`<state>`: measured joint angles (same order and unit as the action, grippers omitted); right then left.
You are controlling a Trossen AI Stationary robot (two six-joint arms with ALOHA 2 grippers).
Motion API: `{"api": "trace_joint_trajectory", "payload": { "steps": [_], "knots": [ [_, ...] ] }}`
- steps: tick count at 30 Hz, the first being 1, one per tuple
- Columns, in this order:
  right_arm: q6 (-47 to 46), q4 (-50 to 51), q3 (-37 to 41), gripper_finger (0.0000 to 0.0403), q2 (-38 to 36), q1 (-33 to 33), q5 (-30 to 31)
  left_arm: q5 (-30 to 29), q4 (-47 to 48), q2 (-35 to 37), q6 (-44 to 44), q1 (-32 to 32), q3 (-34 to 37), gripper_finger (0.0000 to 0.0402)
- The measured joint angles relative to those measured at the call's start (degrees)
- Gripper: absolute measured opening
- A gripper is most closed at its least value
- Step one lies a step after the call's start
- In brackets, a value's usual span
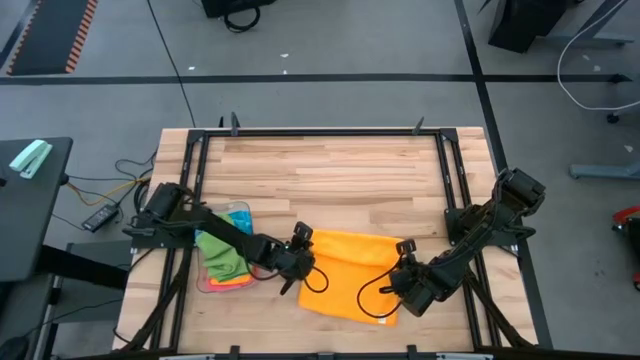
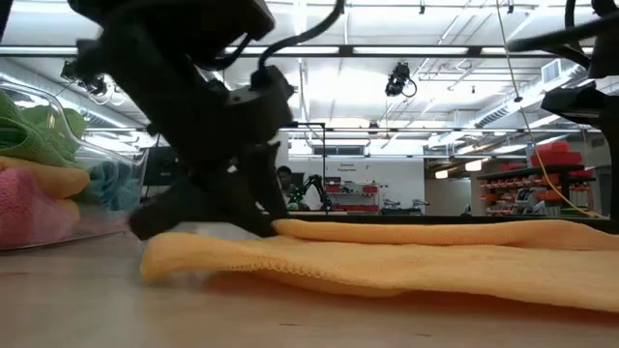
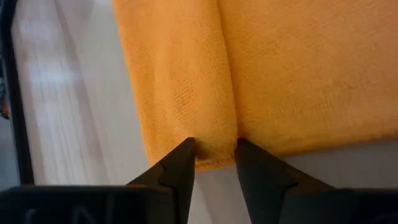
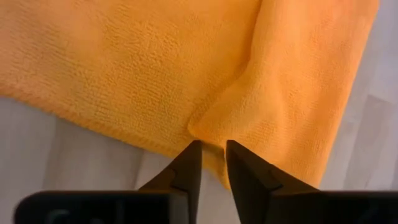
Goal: Fold microfiber towels
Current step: Fold the yellow microfiber cloth
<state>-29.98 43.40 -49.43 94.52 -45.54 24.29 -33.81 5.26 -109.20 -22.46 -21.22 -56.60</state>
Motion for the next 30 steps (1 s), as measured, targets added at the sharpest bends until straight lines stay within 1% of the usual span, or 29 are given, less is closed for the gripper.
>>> {"api": "trace_joint_trajectory", "payload": {
  "steps": [5,10,11,17,21,24,28,30],
  "knots": [
    [-0.07,-0.49,0.0,0.0048,0.01,0.02,0.0,-0.06,-1.72,-0.68,0.8,0.55,-0.06,0.0092],
    [-0.03,0.31,0.0,0.0042,-0.36,0.02,-0.04,-0.05,-2.32,0.44,0.61,0.24,-0.41,0.0018],
    [0.07,0.34,0.0,0.0042,-0.52,0.09,-0.02,-0.01,-1.76,0.94,0.44,0.26,-0.37,0.0012],
    [0.22,3.88,-0.02,0.0041,-1.78,1.37,-0.11,-0.13,-2.01,2.76,0.83,2.79,-0.59,0.003],
    [1.06,7.82,-0.02,0.0041,-3.87,3.44,0.2,-0.15,-1.58,4.53,0.27,5.38,-0.58,0.0015],
    [3.17,9.17,-0.01,0.0041,-6.68,5.81,1.44,0.34,-1.39,6.02,-1.36,7.77,-0.59,0.0009],
    [7.2,11.15,0.13,0.0041,-10.45,10.02,3.36,2.31,-3.98,6.76,-4.69,11.71,-0.52,0.0019],
    [9.65,12.34,0.13,0.0041,-12.13,12.91,3.83,4.47,-5.81,6.82,-6.2,14.02,-0.65,0.0016]
  ]
}}
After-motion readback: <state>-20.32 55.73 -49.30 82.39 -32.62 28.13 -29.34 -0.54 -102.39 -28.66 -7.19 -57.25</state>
